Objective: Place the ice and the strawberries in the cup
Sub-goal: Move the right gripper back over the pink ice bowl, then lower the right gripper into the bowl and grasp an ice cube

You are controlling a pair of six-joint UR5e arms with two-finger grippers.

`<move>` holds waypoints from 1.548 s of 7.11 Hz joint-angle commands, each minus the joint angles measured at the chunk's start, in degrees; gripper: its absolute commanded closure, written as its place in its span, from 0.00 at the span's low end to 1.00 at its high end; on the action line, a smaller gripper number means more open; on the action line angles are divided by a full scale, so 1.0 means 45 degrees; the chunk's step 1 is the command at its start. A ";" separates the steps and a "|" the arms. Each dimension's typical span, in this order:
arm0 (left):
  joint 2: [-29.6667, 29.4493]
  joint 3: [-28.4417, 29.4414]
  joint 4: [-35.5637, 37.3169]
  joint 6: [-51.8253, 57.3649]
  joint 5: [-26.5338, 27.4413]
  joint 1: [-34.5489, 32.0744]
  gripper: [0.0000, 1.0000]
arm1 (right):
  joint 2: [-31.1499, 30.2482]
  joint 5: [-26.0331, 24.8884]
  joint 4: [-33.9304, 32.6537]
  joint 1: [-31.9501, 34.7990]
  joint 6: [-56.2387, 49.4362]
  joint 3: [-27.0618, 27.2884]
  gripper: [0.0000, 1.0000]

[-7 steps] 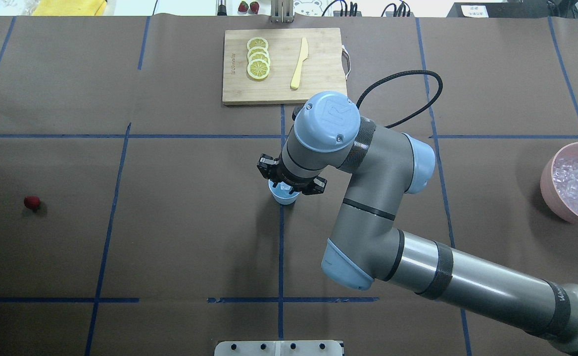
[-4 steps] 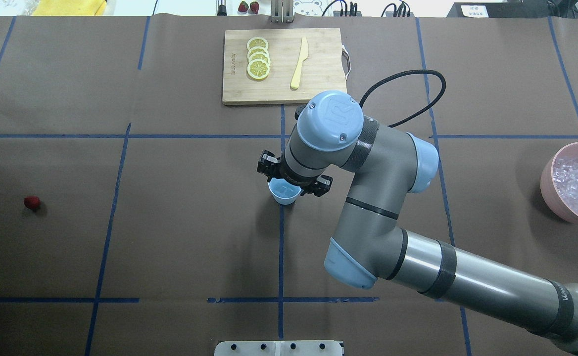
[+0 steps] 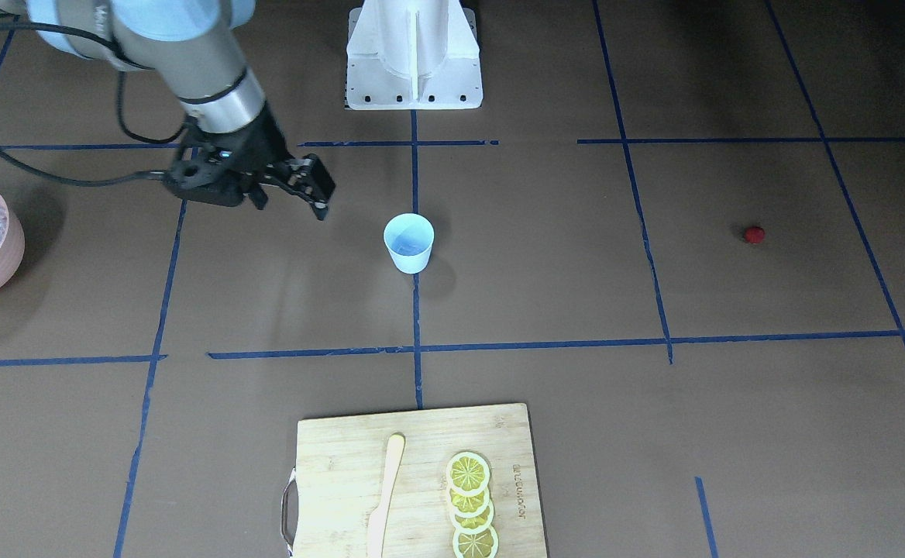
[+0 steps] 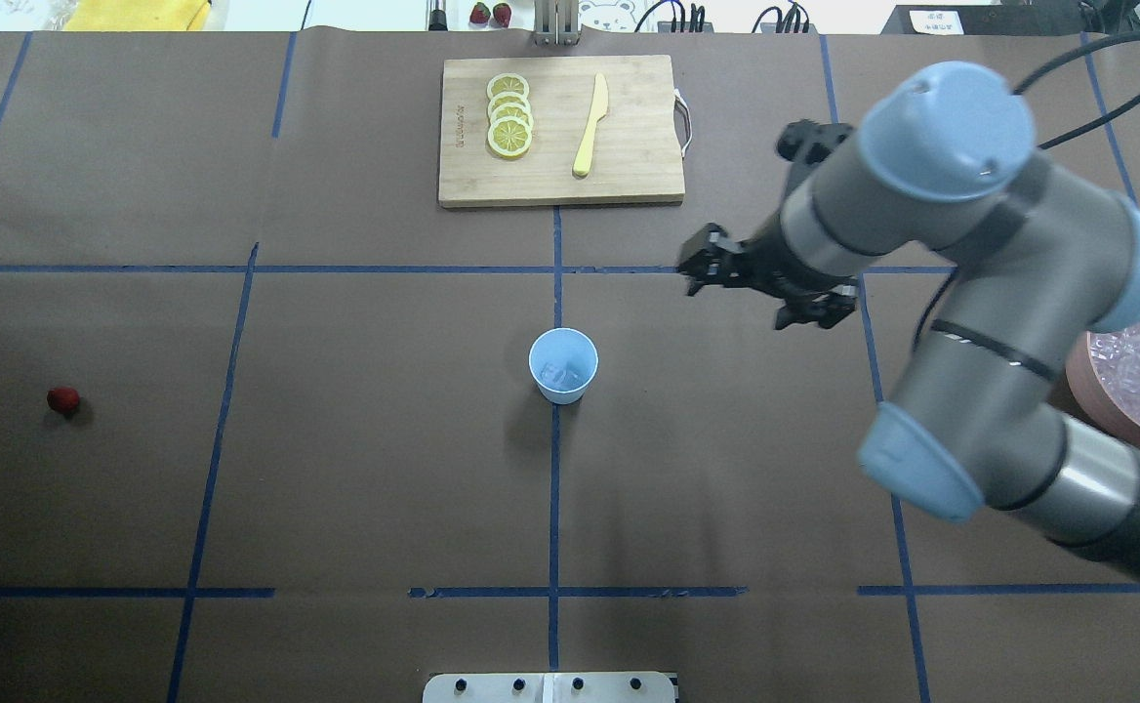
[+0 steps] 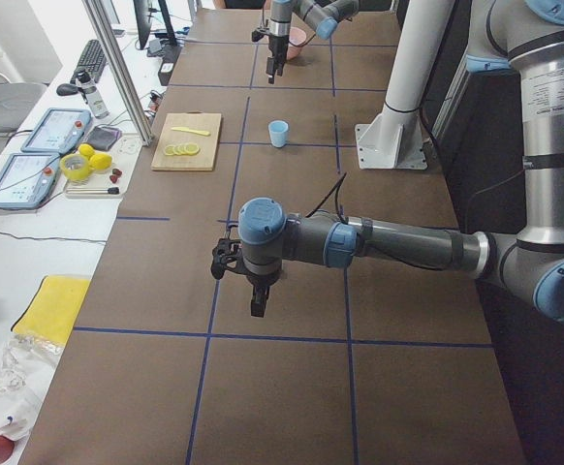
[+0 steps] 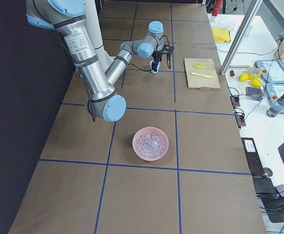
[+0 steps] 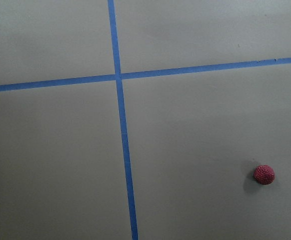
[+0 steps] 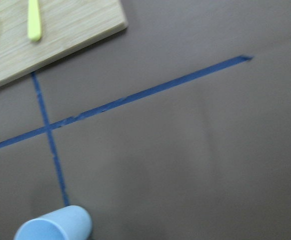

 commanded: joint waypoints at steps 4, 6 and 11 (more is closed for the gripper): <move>-0.0001 0.0030 0.0000 0.0000 0.0000 0.0000 0.00 | -0.6746 0.2263 0.0059 0.5788 -1.2323 0.0347 0.01; -0.0001 0.0030 0.0000 0.0000 0.0000 0.0000 0.00 | -0.6577 0.2384 0.0291 0.6306 -1.3088 -0.1313 0.01; -0.0001 -0.0048 0.0000 0.0000 -0.0039 0.0000 0.00 | -0.6223 0.2501 0.4180 0.6268 -1.1333 -0.4095 0.02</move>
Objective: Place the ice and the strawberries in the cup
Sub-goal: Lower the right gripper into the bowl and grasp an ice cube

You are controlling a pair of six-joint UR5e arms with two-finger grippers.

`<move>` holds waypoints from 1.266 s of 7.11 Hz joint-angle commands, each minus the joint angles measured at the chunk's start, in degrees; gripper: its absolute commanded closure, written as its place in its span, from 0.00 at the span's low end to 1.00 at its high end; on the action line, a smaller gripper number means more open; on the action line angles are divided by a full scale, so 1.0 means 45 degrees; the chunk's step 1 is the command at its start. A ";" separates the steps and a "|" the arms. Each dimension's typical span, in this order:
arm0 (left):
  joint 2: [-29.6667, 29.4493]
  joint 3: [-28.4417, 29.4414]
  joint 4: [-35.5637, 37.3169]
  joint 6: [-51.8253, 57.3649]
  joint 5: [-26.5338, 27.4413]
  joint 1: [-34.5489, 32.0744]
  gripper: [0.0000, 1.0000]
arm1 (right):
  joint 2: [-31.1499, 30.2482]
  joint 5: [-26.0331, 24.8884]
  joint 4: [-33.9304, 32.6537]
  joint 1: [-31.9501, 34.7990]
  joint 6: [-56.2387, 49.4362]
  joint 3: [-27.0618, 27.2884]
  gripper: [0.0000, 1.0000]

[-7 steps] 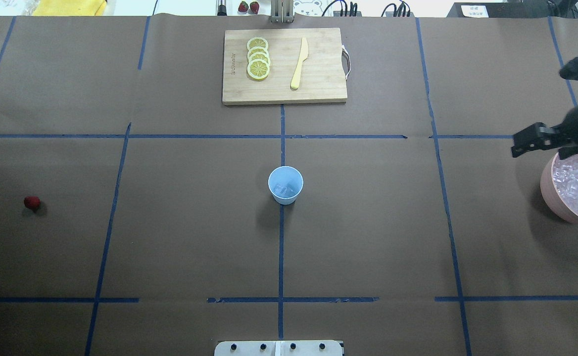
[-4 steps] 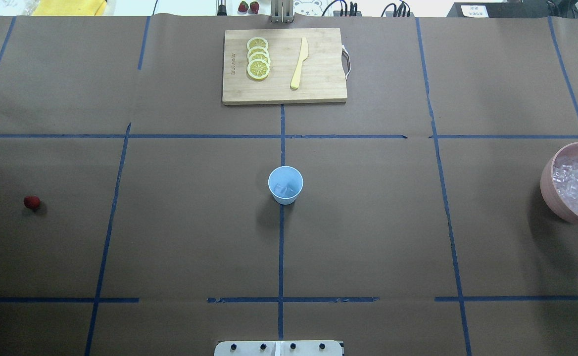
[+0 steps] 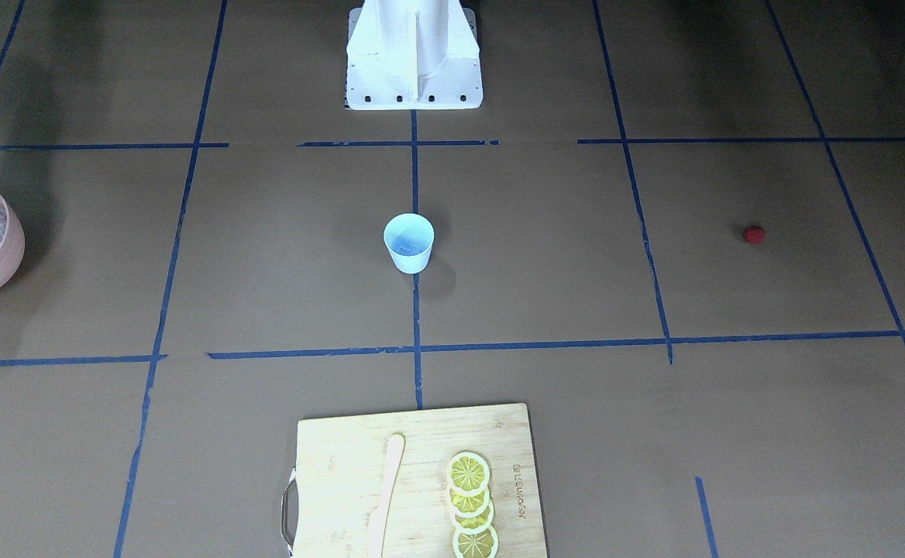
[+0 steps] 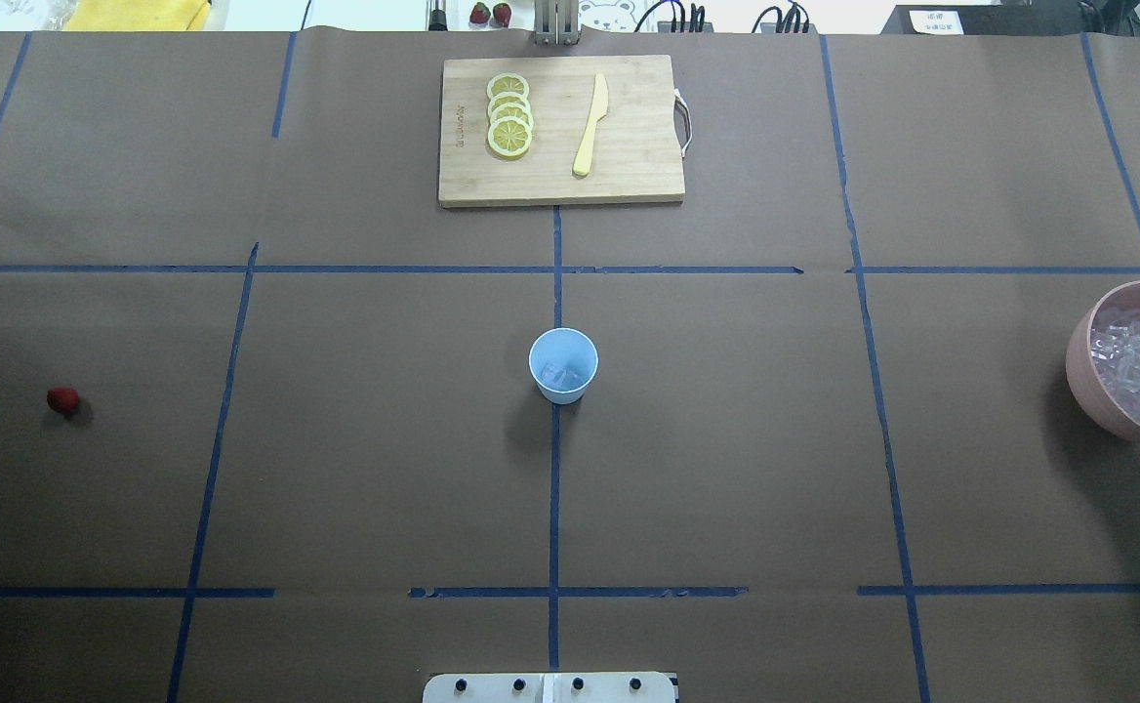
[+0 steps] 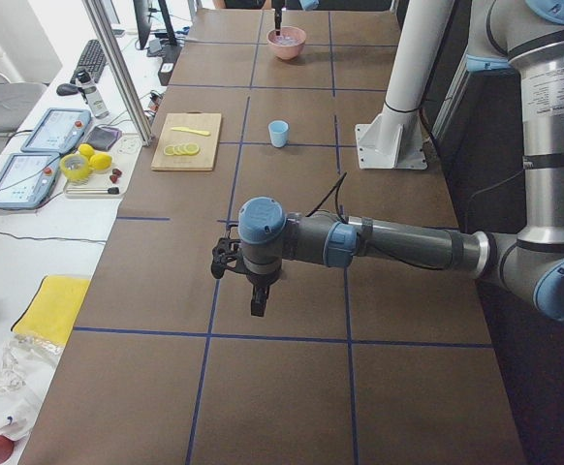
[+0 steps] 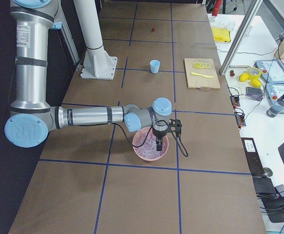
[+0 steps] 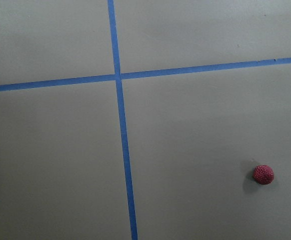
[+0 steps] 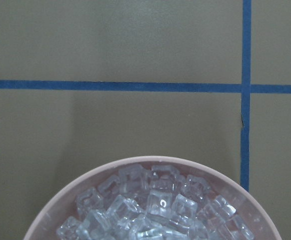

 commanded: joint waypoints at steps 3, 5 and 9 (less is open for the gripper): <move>0.0000 -0.0041 0.0000 0.0000 -0.0026 0.0000 0.00 | -0.0009 0.0419 0.0353 -0.0404 0.0421 -0.0179 0.04; 0.0000 -0.0041 0.0000 0.0000 -0.0026 0.0000 0.00 | -0.0125 0.0441 0.0333 -0.0464 0.0421 -0.0238 0.05; 0.0000 -0.0041 0.0000 0.0000 -0.0026 0.0000 0.00 | -0.0146 0.0402 0.0353 -0.0679 0.0421 -0.0473 0.14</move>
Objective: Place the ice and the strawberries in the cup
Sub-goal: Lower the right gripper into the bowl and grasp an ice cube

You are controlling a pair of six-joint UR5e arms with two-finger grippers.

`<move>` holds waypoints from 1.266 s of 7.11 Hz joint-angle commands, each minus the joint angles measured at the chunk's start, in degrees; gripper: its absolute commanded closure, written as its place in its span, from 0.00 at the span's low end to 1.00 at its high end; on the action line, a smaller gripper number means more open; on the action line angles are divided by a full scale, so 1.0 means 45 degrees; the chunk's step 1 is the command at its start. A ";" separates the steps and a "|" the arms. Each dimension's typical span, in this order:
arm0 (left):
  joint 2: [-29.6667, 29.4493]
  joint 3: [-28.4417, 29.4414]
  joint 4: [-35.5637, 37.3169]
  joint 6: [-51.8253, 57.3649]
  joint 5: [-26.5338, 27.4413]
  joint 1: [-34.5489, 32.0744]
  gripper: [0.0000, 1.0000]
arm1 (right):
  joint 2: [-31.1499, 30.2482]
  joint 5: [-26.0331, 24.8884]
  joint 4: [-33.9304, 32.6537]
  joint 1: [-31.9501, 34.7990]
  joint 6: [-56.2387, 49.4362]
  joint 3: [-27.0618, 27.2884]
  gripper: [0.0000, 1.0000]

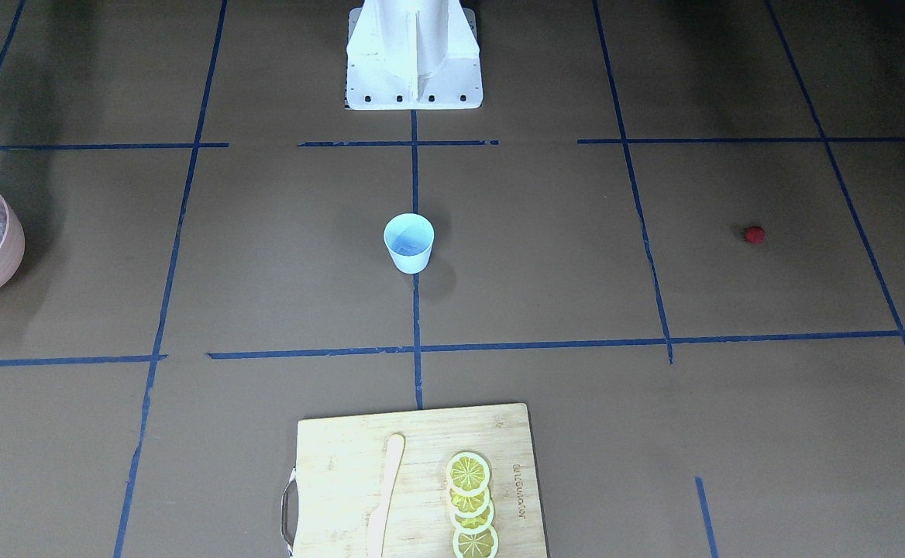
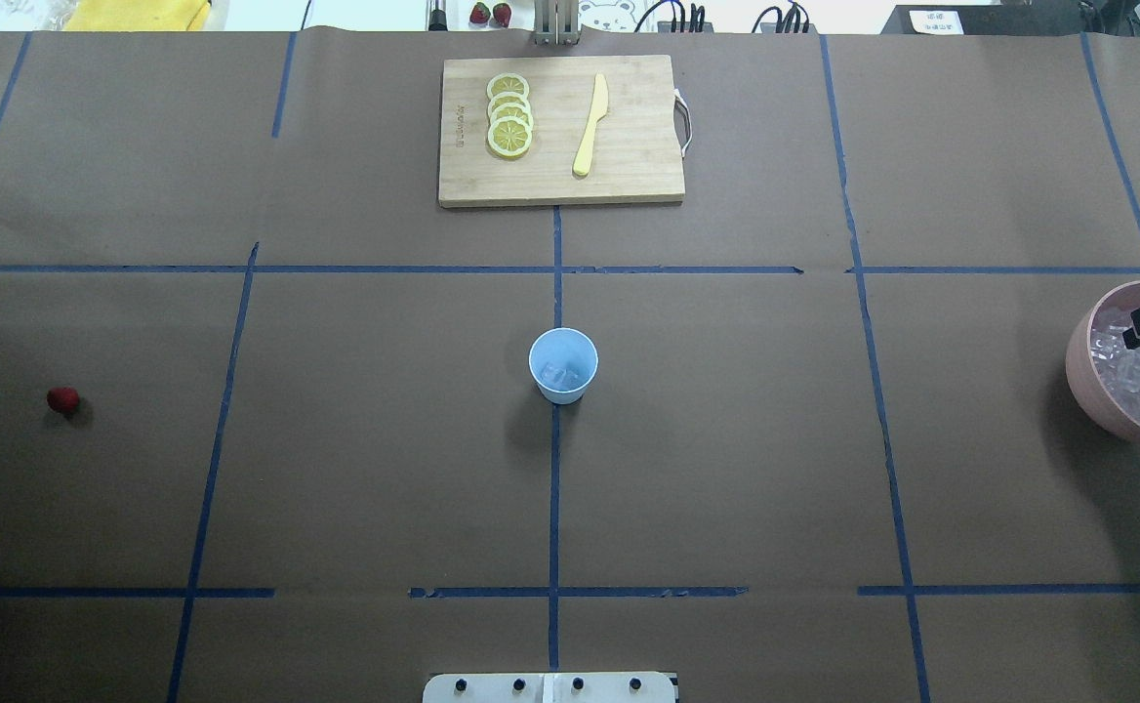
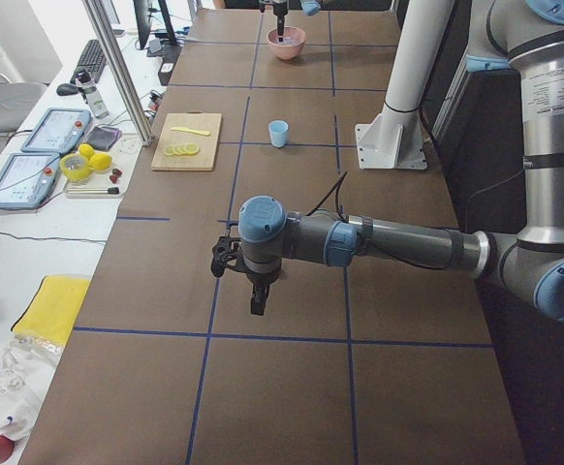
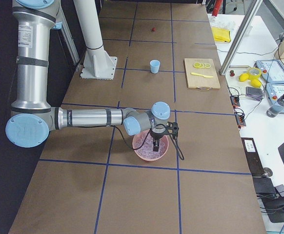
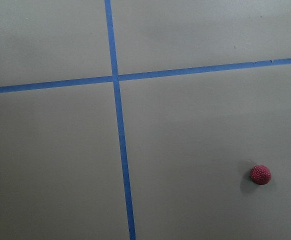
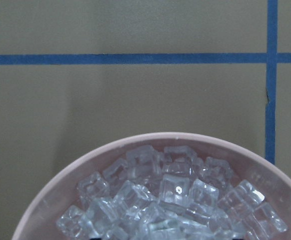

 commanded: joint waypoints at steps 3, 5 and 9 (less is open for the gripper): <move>0.0000 0.0000 0.0000 0.0000 0.0000 0.0000 0.00 | 0.0075 -0.0036 0.0002 -0.0089 0.0000 -0.0063 0.46; 0.0000 -0.0039 0.0000 0.0000 0.0000 0.0000 0.00 | 0.0076 -0.0017 0.0022 -0.0089 -0.0019 0.0014 0.72; 0.0020 -0.0078 0.0000 -0.0019 -0.0117 0.0000 0.00 | -0.0623 0.0237 -0.0017 0.0376 -0.0019 0.1761 1.00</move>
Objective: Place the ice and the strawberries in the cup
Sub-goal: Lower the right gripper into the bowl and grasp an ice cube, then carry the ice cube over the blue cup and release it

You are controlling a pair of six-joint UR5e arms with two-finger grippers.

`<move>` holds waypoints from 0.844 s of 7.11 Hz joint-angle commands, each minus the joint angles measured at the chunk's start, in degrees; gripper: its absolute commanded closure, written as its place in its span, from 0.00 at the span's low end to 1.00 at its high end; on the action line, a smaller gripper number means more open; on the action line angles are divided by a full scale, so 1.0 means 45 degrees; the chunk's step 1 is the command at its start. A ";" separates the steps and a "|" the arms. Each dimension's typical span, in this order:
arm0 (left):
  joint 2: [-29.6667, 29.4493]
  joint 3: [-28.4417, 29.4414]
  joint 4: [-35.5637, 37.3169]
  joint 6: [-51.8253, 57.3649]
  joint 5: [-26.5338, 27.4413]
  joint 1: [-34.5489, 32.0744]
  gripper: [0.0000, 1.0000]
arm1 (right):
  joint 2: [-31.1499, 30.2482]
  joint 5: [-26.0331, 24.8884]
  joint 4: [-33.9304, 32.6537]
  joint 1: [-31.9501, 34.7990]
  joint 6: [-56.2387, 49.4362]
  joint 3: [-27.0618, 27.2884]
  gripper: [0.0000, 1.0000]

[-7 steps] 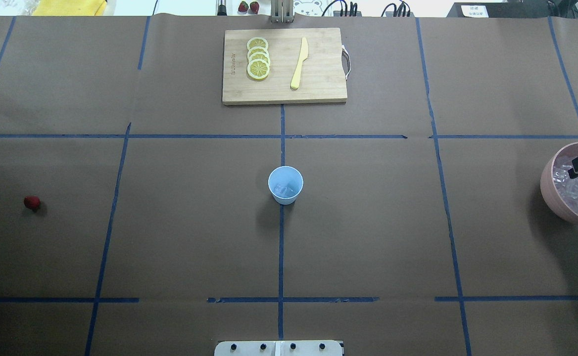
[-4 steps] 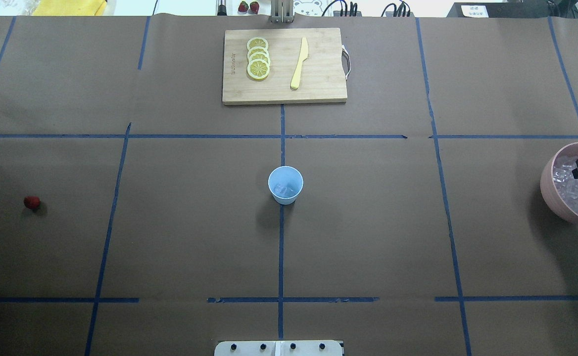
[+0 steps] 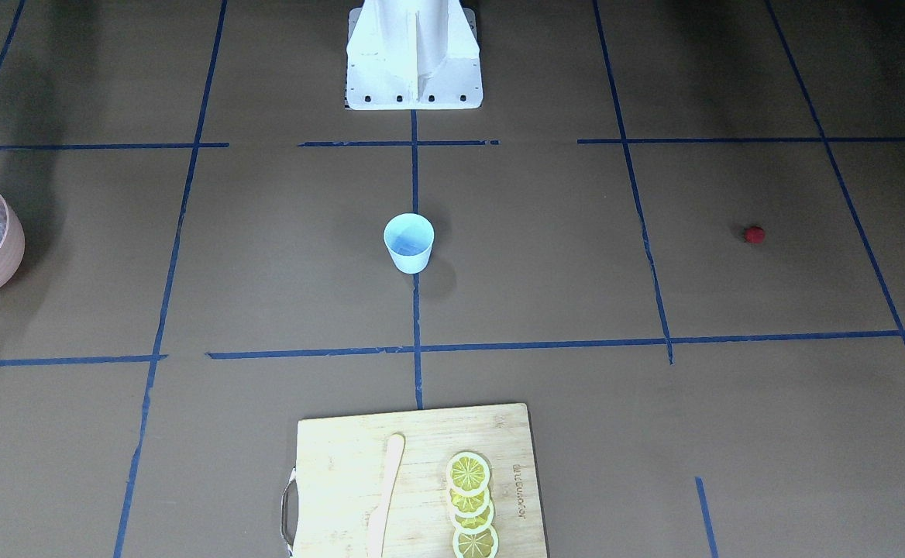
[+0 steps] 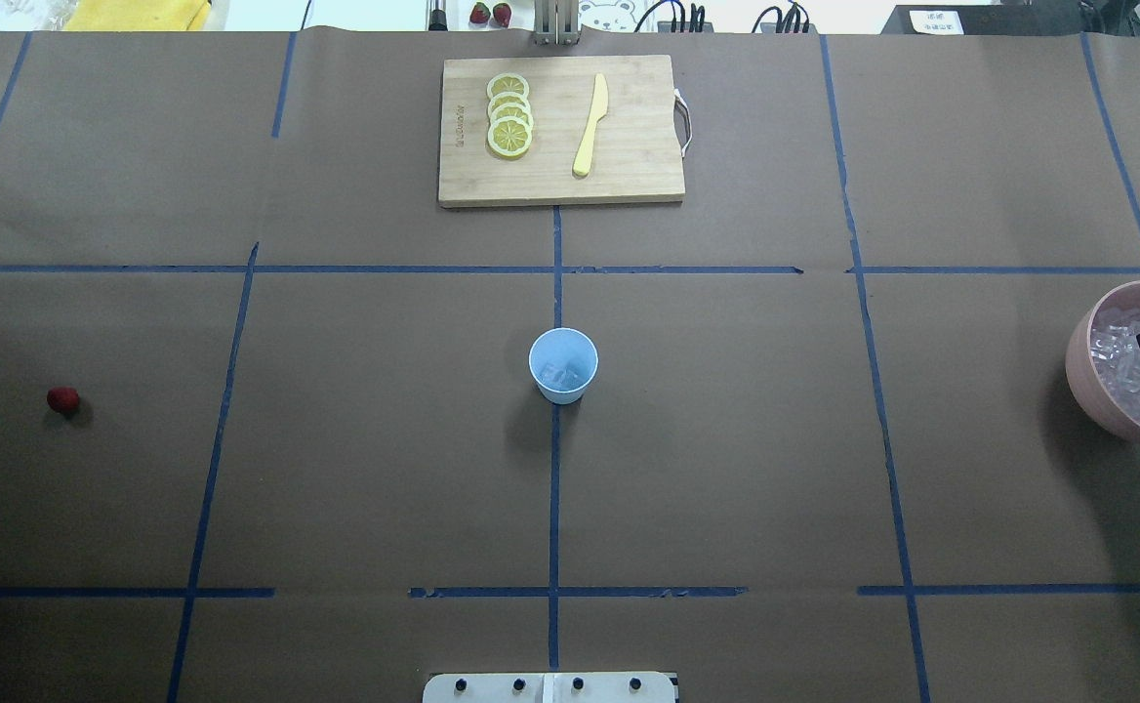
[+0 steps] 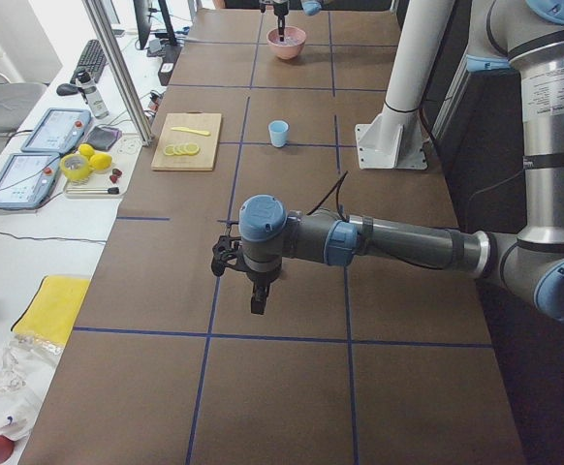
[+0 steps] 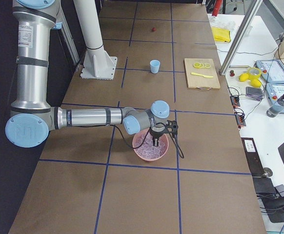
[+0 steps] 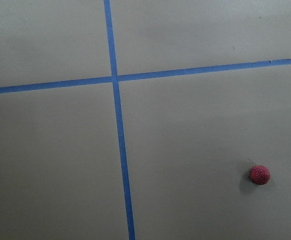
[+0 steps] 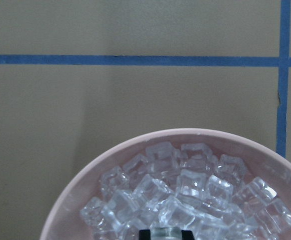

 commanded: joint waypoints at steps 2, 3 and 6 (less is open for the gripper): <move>0.0118 -0.0053 0.0000 0.0019 -0.0171 0.0000 0.00 | -0.0467 0.0038 -0.0167 0.0469 0.2206 0.3068 1.00; 0.0235 -0.0247 0.0000 0.0019 -0.0190 -0.0019 0.00 | 0.0211 0.0057 -0.0128 -0.0343 0.4874 0.3734 1.00; 0.0255 -0.0287 0.0000 0.0019 -0.0210 0.0000 0.00 | 0.4287 -0.1689 -0.0225 -0.4514 1.2790 0.4132 1.00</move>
